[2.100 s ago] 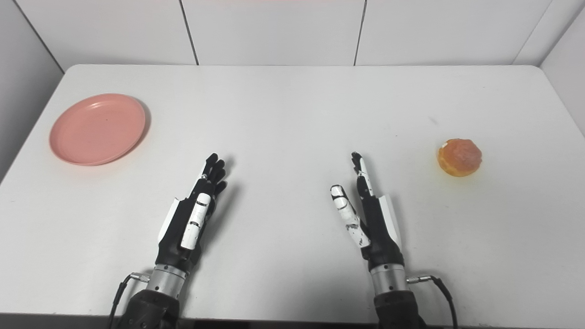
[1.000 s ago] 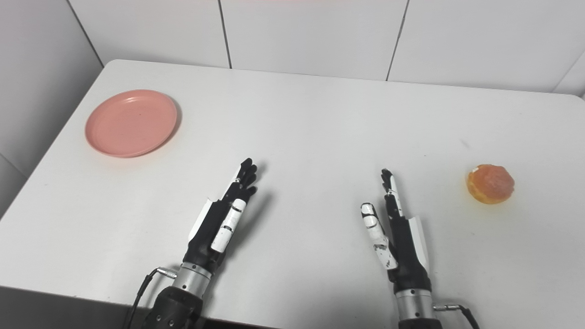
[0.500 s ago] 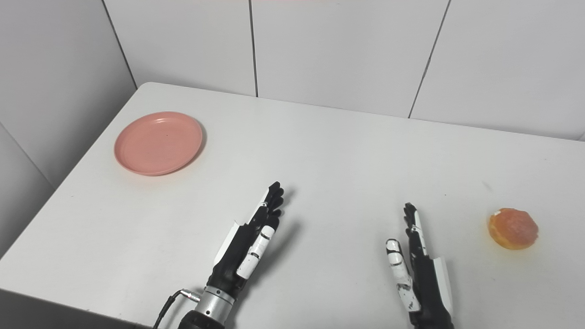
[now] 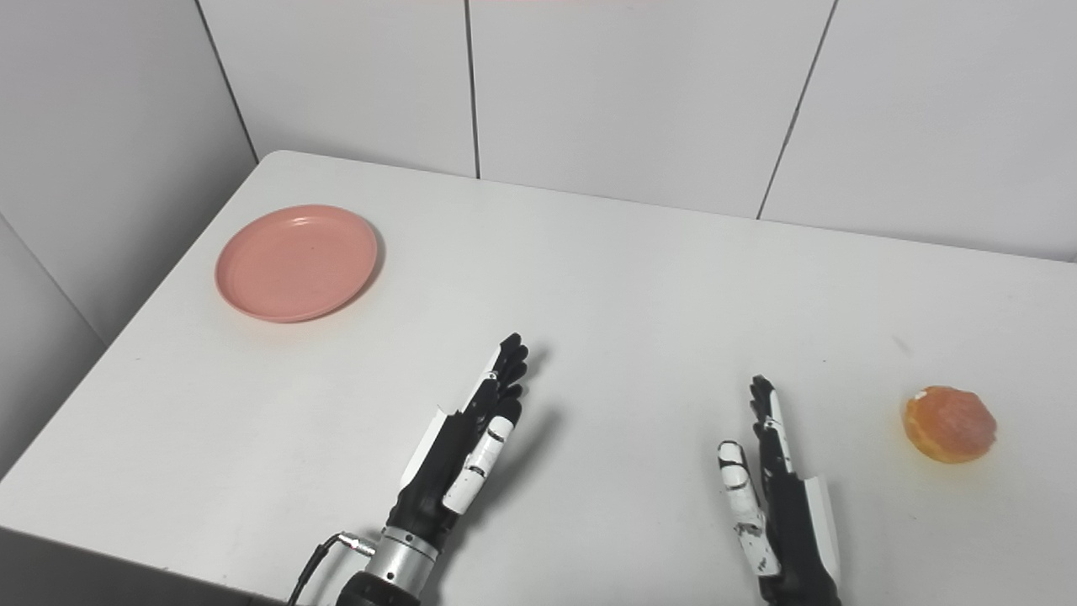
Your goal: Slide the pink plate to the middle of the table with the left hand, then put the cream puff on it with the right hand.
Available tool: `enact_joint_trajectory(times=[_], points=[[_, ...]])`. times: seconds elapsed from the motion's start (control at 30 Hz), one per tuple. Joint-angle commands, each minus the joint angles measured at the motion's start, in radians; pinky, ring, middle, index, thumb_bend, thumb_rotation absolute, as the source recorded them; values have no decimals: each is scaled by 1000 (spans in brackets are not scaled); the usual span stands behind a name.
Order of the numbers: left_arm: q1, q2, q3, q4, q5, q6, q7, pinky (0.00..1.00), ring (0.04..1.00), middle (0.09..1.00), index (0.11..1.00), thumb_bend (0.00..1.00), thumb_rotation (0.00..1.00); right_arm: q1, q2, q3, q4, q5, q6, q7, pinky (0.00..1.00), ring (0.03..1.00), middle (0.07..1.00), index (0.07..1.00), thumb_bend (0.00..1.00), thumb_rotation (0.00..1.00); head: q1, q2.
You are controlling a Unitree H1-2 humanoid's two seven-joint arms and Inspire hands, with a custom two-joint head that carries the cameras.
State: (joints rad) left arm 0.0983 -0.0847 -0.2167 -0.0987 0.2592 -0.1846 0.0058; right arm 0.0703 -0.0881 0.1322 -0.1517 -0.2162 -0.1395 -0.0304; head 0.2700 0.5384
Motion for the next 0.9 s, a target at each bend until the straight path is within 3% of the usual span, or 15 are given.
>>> enact_joint_trajectory(times=[0.0,0.53,0.87], points=[[15,-14,-16,57,0,12,2,950,978,992,987,494,1000,8,-11,-10,1,5,-15,10,1000,1000,1000,1000,119,1000,-1,3],[4,2,-3,-31,-24,41,-20,946,972,984,979,491,1000,-3,8,-8,16,-18,-15,8,1000,1000,1000,1000,123,1000,18,7],[-11,2,10,-185,-105,151,-59,956,978,988,973,471,1000,-8,14,-6,14,-10,-3,18,1000,1000,1000,1000,116,1000,29,10]])
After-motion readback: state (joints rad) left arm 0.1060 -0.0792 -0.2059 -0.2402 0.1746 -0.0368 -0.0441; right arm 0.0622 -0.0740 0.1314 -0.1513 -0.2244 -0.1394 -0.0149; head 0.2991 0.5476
